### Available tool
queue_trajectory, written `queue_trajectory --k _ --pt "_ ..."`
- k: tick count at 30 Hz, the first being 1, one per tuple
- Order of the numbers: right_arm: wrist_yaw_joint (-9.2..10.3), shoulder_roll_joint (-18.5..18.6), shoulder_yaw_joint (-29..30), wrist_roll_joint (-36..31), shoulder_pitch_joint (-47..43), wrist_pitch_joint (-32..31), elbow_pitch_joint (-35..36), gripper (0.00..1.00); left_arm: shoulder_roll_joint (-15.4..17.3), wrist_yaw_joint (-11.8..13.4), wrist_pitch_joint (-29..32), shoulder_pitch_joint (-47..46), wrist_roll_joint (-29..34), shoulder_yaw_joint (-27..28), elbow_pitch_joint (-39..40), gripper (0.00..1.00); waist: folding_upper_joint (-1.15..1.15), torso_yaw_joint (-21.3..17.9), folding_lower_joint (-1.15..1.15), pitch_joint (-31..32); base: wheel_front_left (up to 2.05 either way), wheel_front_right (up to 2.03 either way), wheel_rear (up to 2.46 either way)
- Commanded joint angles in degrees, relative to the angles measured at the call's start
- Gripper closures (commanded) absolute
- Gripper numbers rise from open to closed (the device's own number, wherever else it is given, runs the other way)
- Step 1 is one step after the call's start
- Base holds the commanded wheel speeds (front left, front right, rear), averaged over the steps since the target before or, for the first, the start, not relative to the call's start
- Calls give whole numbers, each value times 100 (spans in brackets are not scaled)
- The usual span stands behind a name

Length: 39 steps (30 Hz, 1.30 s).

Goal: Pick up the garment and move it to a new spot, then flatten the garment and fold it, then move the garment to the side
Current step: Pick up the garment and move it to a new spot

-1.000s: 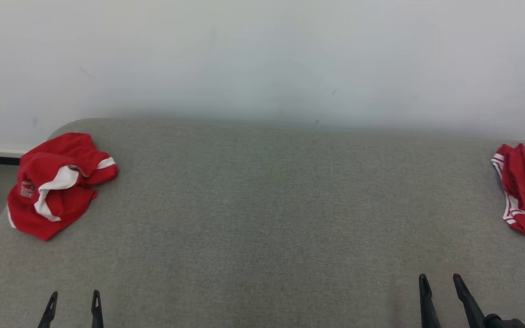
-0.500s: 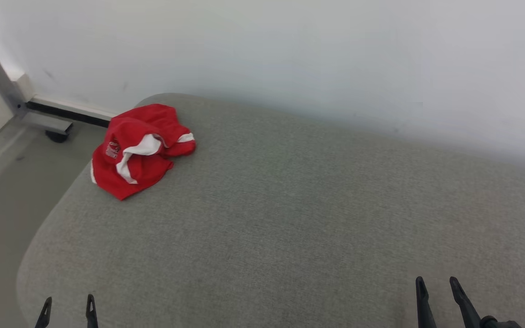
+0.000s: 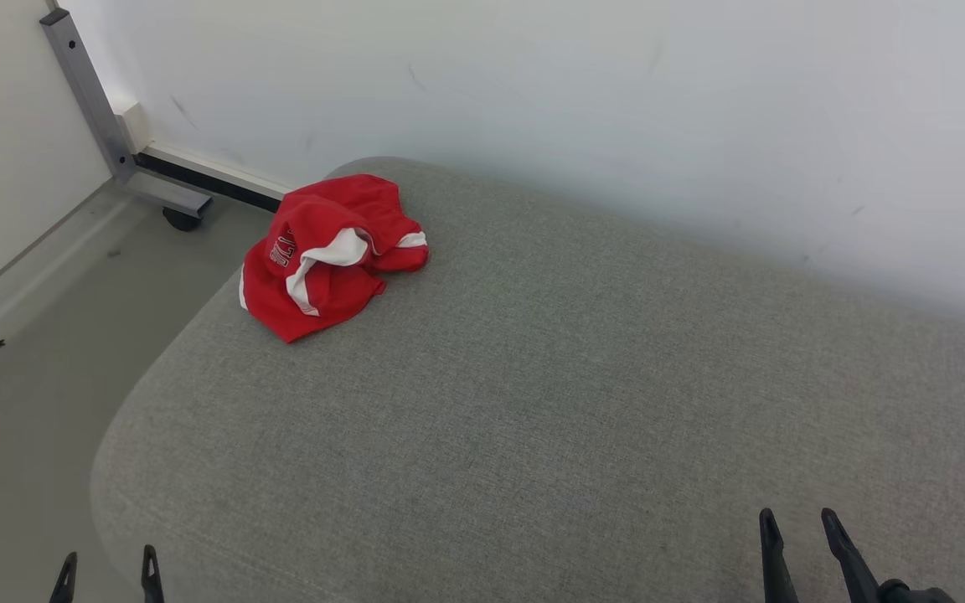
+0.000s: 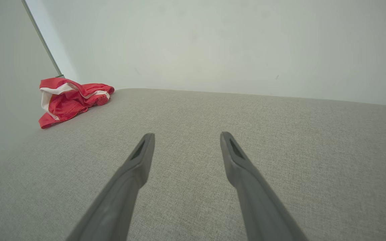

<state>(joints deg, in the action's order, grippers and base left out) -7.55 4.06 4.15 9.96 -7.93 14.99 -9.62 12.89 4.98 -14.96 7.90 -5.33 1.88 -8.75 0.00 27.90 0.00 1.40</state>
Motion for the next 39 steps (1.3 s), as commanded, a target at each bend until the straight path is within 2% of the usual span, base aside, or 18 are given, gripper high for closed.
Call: queue_trajectory --k 1,7,14,24,30,32,39 --pt "16 -8 -9 5 10 27 -5 0 0 39 16 50 -19 5 34 0 0 -24 0 8 0 0 0" --pt "16 -3 -13 12 15 27 14 0 -12 89 26 13 -90 21 90 0 0 -116 0 -37 0 0 0" --pt "16 120 -41 -12 170 25 78 0 12 57 11 -527 -296 120 53 0 0 -299 0 -305 0 0 0" --pt "16 586 -217 -63 783 -170 490 0 295 -117 88 -2705 -572 222 -519 0 0 -1030 0 -1294 0 0 0" --pt "16 851 -178 -68 1155 -337 1030 0 639 -230 278 -3956 -712 363 -996 0 0 -1518 0 -1997 0 0 0" --pt "16 904 -167 -70 1239 -386 1209 0 822 -292 349 -4270 -794 445 -1284 0 0 -1685 0 -2189 0 0 0" --pt "16 918 -71 -143 1391 -517 1765 0 1156 -389 315 -5220 -931 560 -2155 0 0 -2147 0 -2718 0 0 0"
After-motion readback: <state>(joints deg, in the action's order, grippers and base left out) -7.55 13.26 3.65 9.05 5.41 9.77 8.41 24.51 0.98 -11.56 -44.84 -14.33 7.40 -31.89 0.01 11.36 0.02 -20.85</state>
